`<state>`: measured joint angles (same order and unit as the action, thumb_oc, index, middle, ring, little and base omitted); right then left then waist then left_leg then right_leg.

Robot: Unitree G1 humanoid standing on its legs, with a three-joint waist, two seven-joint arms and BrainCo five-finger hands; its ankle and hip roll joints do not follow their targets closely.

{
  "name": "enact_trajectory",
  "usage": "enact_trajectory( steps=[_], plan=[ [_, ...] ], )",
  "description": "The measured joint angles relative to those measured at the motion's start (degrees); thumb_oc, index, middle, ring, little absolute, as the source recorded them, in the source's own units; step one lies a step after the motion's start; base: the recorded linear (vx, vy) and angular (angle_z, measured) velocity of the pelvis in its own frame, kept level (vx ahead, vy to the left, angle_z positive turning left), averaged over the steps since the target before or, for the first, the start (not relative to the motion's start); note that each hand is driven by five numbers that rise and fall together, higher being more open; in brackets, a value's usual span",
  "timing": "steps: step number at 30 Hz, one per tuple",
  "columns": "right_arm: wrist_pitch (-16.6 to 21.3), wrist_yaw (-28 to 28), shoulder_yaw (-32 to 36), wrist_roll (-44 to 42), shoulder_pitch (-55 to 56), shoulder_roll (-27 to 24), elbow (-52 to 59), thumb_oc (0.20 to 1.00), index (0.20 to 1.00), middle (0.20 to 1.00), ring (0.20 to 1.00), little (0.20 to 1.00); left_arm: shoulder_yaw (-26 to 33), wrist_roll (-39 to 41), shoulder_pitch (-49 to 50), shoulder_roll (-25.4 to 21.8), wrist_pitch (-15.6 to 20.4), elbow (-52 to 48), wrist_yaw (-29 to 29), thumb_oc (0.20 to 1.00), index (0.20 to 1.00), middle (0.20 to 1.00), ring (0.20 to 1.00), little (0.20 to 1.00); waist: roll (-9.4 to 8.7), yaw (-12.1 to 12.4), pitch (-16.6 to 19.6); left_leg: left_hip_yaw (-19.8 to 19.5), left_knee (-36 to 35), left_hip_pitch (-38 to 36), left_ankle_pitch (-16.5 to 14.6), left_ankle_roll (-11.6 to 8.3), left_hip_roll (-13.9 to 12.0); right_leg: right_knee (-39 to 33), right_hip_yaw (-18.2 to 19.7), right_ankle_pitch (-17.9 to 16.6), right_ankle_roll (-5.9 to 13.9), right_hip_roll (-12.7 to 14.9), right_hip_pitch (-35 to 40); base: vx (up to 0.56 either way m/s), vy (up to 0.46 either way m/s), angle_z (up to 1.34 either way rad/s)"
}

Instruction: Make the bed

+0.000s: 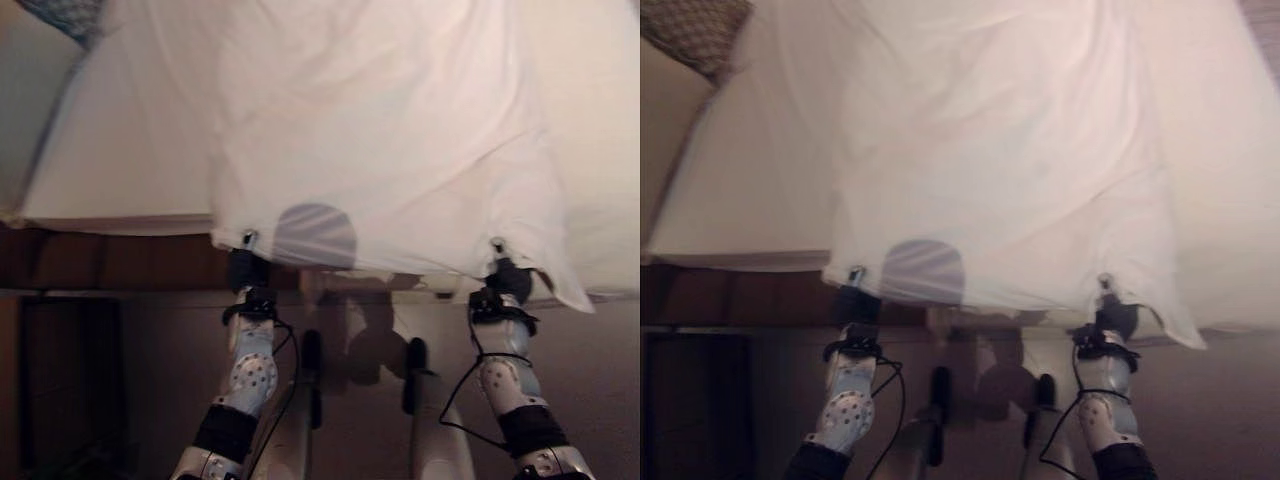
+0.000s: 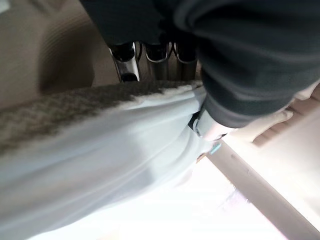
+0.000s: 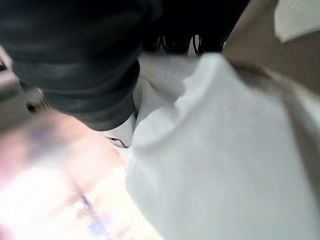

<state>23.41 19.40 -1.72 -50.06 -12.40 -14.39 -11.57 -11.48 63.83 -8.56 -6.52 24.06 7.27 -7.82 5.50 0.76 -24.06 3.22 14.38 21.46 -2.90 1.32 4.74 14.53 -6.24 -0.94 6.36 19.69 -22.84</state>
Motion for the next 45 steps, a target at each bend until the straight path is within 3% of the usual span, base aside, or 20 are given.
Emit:
enact_trajectory(
  steps=[1,2,4,6,7,10,20,24,30,33,39,45],
  plan=[
    [0.02,-0.19,0.06,0.0,1.12,-0.13,-0.01,0.2,0.2,0.2,0.2,0.2,0.28,0.04,-0.23,0.2,-0.01,-0.03,0.21,0.2,0.2,0.2,0.2,0.2,0.02,-0.8,0.08,-0.28,0.32,-0.08,-0.3,0.56,0.71,-0.59,0.05,0.16,0.14,-0.35,0.86,0.0,0.285,-0.46],
    [-0.04,-0.37,-0.55,-0.04,1.67,0.03,-0.1,0.2,0.2,0.2,0.2,0.2,0.82,0.02,0.28,-0.04,-0.02,-0.33,0.47,0.2,0.2,0.2,0.2,0.2,0.04,-0.96,0.25,-0.59,-0.63,-0.06,0.2,1.15,0.93,-0.96,1.09,1.61,1.16,-2.42,1.55,-0.03,0.183,-0.18],
    [-0.09,-1.32,-1.43,-0.02,1.97,0.14,-0.23,0.2,0.2,0.2,0.2,0.2,2.08,0.0,0.47,-0.82,-0.04,-0.82,0.49,0.2,0.2,0.2,0.2,0.2,-0.32,-0.99,0.44,-0.61,-2.94,-0.28,2.14,2.74,1.27,-1.08,1.67,3.37,1.21,-6.91,1.4,-0.04,0.167,-0.24],
    [-0.15,-1.71,-2.54,-0.01,1.3,0.06,-0.38,0.2,0.2,0.2,0.2,0.2,3.2,-0.06,0.61,-0.76,-0.05,-0.84,-0.22,0.2,0.2,0.2,0.2,0.2,-0.27,-1.27,0.41,-2.84,-6.12,-1.83,4.2,2.97,1.8,1.58,5.36,6.3,-1.09,-11.61,0.56,-0.07,0.039,-0.12],
    [-0.15,-1.76,-2.78,0.09,1.28,0.05,-0.41,0.2,0.2,0.2,0.2,0.2,3.43,-0.12,0.59,-0.75,-0.04,-0.93,-0.73,0.2,0.2,0.2,0.2,0.2,-0.28,-1.25,0.41,-3.37,-6.2,-2.07,4.25,3.0,2.12,1.27,6.2,5.99,-1.36,-12.16,1.04,-0.13,0.004,-0.06],
    [-0.54,-1.73,-3.46,1.63,0.21,-0.08,-0.4,0.2,0.2,0.2,0.2,0.2,4.91,-2.35,0.25,-0.19,0.27,-1.23,-3.08,0.2,0.2,0.2,0.2,0.2,-0.67,-0.58,0.13,-2.6,-5.96,-1.36,4.3,2.98,2.25,2.03,5.72,5.45,-0.59,-12.13,0.41,-0.08,-0.064,-0.04],
    [-2.26,-4.52,-3.45,4.16,0.99,-0.68,0.68,0.2,0.2,0.2,0.2,0.2,7.91,-4.65,-1.41,1.16,0.2,-1.9,-6.08,0.2,0.2,0.2,0.2,0.2,-2.27,-1.51,-0.42,-3.38,-6.92,-2.06,4.75,1.46,0.56,4.08,3.4,7.31,-2.36,-13.17,0.74,-0.01,-0.039,0.11],
    [-2.89,0.14,-3.97,5.83,-7.86,-3.38,6.17,0.2,0.2,0.2,0.2,0.2,8.49,-6.1,-9.13,-2.69,0.35,-4.21,-9.88,0.2,0.2,0.2,0.2,0.2,-2.49,-1.41,-0.46,-3.37,-7.02,-2.7,5.12,0.93,-0.01,4.21,2.7,7.16,-2.9,-13.63,1.36,0.01,0.002,0.03],
    [-2.42,2.56,-4.73,9.52,-11.77,-6.69,16.33,0.2,0.2,0.2,0.2,0.2,10.74,-7.47,-11.2,-6.13,0.46,-10.98,-12.54,0.2,0.2,0.2,0.2,0.2,-3.17,-1.34,-0.38,-3.38,-7.03,-2.74,5.22,0.79,-0.08,4.37,2.52,7.32,-3.14,-13.71,1.44,0.0,-0.002,0.01],
    [-2.22,1.73,-4.72,9.93,-11.25,-6.61,19.78,0.2,0.2,0.2,0.2,0.2,12.26,-9.21,-10.43,-5.96,0.53,-12.42,-12.51,0.2,0.2,0.2,0.2,0.2,-3.26,-1.32,-0.37,-3.41,-7.19,-2.66,5.21,0.79,-0.09,4.27,2.43,7.39,-3.23,-13.71,1.39,0.01,-0.015,0.01],
    [-2.01,-6.39,-4.61,9.76,-0.9,-6.68,23.47,0.2,0.2,0.2,0.2,0.2,14.79,-13.65,-0.7,-5.13,0.54,-14.77,-9.92,0.2,0.2,0.2,0.2,0.2,-3.76,-1.31,-0.71,-3.61,-7.68,-2.12,5.16,0.7,-0.21,3.53,1.06,7.75,-3.59,-13.73,1.49,0.0,-0.028,0.06],
    [-3.55,-11.82,-5.19,6.55,8.44,-4.7,15.81,0.2,0.2,0.2,0.2,0.2,14.88,-13.17,5.14,-0.66,0.27,-11.2,-6.77,0.2,0.2,0.2,0.2,0.2,-4.21,-0.87,-1.39,-3.67,-7.66,-1.68,5.14,0.68,-0.27,3.41,-0.54,8.51,-3.9,-13.55,1.78,-0.02,-0.014,0.14]
  ],
)
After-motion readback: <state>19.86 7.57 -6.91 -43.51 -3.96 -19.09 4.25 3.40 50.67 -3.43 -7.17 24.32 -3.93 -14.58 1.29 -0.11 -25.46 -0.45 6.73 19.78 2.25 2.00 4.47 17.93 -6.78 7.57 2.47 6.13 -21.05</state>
